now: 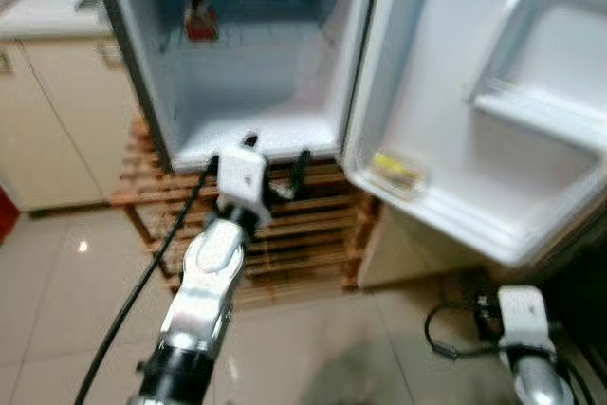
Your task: Restocking fridge
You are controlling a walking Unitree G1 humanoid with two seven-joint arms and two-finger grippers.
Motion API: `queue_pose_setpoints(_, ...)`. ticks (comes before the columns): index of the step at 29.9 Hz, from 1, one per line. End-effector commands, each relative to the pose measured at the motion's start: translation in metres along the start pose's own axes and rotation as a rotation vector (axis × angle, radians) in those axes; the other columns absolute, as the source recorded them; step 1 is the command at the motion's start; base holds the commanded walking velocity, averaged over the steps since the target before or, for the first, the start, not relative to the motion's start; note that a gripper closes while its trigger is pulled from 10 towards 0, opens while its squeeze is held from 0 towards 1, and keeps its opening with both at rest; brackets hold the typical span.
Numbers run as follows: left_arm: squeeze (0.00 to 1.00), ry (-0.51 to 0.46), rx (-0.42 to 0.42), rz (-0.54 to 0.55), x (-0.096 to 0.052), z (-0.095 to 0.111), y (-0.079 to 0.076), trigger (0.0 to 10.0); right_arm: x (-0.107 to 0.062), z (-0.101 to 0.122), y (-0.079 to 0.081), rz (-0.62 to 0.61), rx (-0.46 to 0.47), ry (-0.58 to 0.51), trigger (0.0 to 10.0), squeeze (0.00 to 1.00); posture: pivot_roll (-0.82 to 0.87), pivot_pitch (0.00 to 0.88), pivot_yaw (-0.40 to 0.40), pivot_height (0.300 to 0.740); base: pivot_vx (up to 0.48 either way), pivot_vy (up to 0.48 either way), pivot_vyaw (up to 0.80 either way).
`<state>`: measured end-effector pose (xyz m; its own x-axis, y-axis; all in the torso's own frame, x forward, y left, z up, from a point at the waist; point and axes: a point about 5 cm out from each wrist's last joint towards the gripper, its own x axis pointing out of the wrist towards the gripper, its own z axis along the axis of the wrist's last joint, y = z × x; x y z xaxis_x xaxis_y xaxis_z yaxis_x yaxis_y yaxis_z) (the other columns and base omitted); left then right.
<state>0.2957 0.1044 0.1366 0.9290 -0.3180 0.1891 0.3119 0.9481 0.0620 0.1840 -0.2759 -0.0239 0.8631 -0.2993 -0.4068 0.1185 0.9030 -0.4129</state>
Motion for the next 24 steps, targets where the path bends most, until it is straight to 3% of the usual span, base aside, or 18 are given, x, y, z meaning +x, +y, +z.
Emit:
queue_pose_setpoints(1, 0.0, -0.004, -0.017, -0.024, 0.0, 0.0, -0.006, 10.0, 0.003, -0.006, -0.012, -0.024, -0.03, 0.053, 10.0, 0.0, -0.09, 0.0, -0.033, 0.74, 0.0, -0.48, 0.0)
queue_pose_setpoints(3, 0.0, 0.019, -0.05, 0.007, -0.002, -0.006, -0.002, 10.0, 0.004, -0.02, -0.021, -0.082, -0.055, 0.147, 10.0, 0.0, -0.09, 0.0, -0.034, 0.74, 0.0, 0.0, 0.0)
queue_pose_setpoints(4, 0.0, 0.037, -0.024, 0.034, -0.002, -0.008, 0.002, 10.0, 0.005, -0.026, -0.028, -0.129, -0.061, 0.195, 10.0, 0.0, -0.09, 0.0, -0.029, 0.74, 0.0, 0.0, 0.0)
queue_pose_setpoints(8, 0.0, 0.088, 0.034, 0.074, -0.001, -0.017, 0.009, 10.0, 0.013, -0.017, -0.05, -0.253, -0.084, 0.187, 10.0, 0.0, -0.09, 0.0, -0.022, 0.74, 0.0, 0.0, 0.0)
queue_pose_setpoints(11, 0.0, 0.187, 0.091, 0.078, -0.001, -0.032, 0.014, 10.0, 0.031, 0.023, -0.065, -0.324, -0.107, 0.021, 10.0, 0.0, -0.09, 0.0, -0.01, 0.74, 0.0, 0.0, 0.0)
queue_pose_setpoints(13, 0.0, 0.385, 0.186, 0.044, -0.006, -0.058, 0.015, 10.0, 0.044, 0.059, -0.072, -0.363, -0.118, -0.1, 10.0, 0.0, -0.09, 0.0, -0.006, 0.74, 0.0, 0.0, 0.0)
queue_pose_setpoints(15, 0.0, 0.716, 0.189, -0.047, -0.028, -0.1, 0.013, 10.0, 0.059, 0.101, -0.077, -0.403, -0.093, -0.18, 10.0, 0.0, -0.09, 0.0, -0.01, 0.74, 0.0, 0.0, 0.0)
queue_pose_setpoints(17, 0.0, 0.75, 0.183, -0.056, -0.031, -0.105, 0.013, 10.0, 0.061, 0.106, -0.078, -0.411, -0.088, -0.185, 10.0, 0.0, -0.08, 0.0, -0.012, 0.74, 0.0, 0.0, 0.0)
queue_pose_setpoints(22, 0.0, 0.828, 0.261, -0.15, -0.042, -0.117, 0.015, 10.0, 0.077, 0.149, -0.071, -0.42, -0.003, -0.212, 10.0, 0.0, -0.07, 0.0, -0.014, 0.74, 0.0, 0.0, 0.0)
queue_pose_setpoints(24, 0.0, 0.835, 0.27, -0.158, -0.043, -0.118, 0.015, 10.0, 0.079, 0.156, -0.069, -0.414, 0.005, -0.223, 10.0, 0.0, -0.06, 0.0, -0.013, 0.74, 0.0, 0.0, 0.0)
